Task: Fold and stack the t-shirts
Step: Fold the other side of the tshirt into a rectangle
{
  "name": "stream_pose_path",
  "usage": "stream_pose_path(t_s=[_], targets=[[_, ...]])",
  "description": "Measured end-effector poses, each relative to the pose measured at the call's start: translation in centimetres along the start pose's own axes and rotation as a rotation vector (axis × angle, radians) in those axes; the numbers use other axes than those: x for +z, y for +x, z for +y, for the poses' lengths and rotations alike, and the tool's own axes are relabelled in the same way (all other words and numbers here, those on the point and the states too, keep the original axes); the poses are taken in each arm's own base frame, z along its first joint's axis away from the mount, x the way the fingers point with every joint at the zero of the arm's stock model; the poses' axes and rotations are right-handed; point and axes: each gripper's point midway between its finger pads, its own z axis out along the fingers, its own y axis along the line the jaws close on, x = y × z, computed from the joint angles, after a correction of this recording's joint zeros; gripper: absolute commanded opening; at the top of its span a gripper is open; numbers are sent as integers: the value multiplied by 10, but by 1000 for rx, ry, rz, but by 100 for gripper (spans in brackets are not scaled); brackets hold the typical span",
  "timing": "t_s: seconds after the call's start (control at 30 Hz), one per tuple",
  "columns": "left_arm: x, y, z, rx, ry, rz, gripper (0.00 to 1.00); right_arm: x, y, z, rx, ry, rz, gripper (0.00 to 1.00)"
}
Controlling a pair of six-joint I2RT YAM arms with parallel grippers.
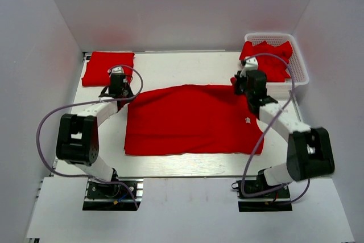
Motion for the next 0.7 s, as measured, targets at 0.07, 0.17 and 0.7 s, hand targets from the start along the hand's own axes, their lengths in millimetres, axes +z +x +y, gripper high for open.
stream_pose_path(t_s=[0.07,0.17,0.7], targets=[[-7,1,1,-5,7,-15,0,-21,10,-2,12,10,5,0],[-17,6,5,-9,14,-24,0,-51,15,-4,34,27,-18,0],[-45,22,22,-82,-17,-51,0,-138,54,-11,148,73,-23,0]])
